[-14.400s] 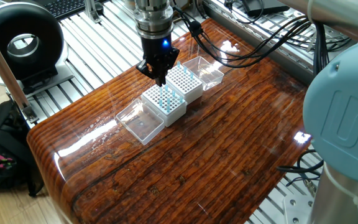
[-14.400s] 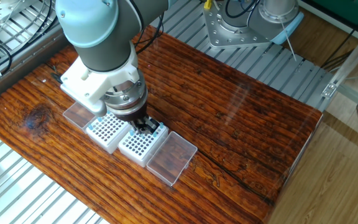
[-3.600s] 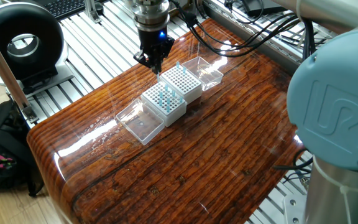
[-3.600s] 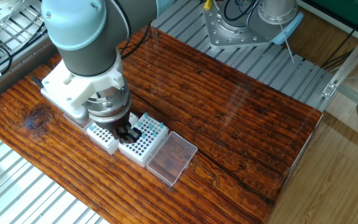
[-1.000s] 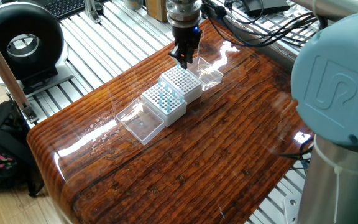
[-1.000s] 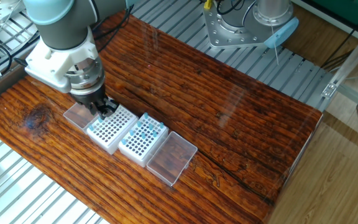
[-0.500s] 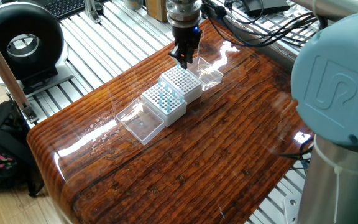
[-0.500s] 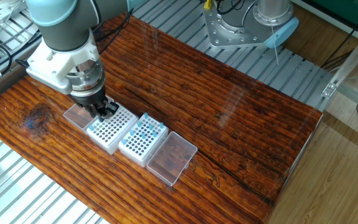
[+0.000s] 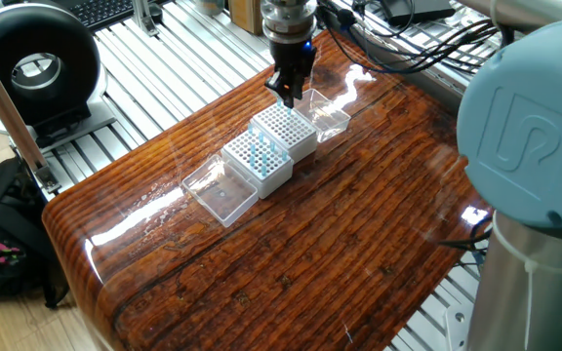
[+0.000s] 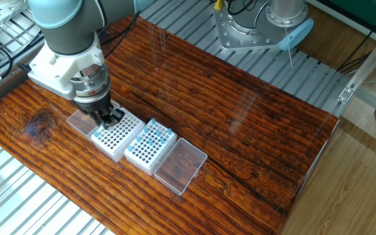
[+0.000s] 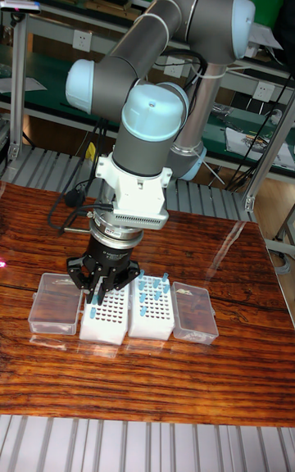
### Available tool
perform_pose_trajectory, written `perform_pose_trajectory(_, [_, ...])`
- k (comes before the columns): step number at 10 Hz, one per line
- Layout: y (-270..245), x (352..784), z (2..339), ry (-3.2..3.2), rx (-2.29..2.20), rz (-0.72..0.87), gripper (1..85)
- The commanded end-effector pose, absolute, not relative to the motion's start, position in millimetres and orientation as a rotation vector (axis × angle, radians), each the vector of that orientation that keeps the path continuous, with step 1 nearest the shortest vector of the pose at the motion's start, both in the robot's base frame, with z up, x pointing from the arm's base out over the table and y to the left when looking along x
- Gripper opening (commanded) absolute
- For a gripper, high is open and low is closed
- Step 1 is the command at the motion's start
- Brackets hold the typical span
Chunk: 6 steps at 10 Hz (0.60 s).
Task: Transfer all medium pipette tips from one holder to another
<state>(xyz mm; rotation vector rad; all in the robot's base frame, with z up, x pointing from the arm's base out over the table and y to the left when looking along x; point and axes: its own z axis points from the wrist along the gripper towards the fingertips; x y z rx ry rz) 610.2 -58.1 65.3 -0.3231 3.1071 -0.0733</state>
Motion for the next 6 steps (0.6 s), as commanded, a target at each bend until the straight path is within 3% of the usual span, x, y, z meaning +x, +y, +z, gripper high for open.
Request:
perform_pose_trajectory(1, [-53.4, 613.0, 66.5, 3.099, -0.305, -0.044, 22.7])
perform_pose_trajectory(6, [-53.7, 614.7, 68.5, 3.097, -0.291, -0.054, 13.7])
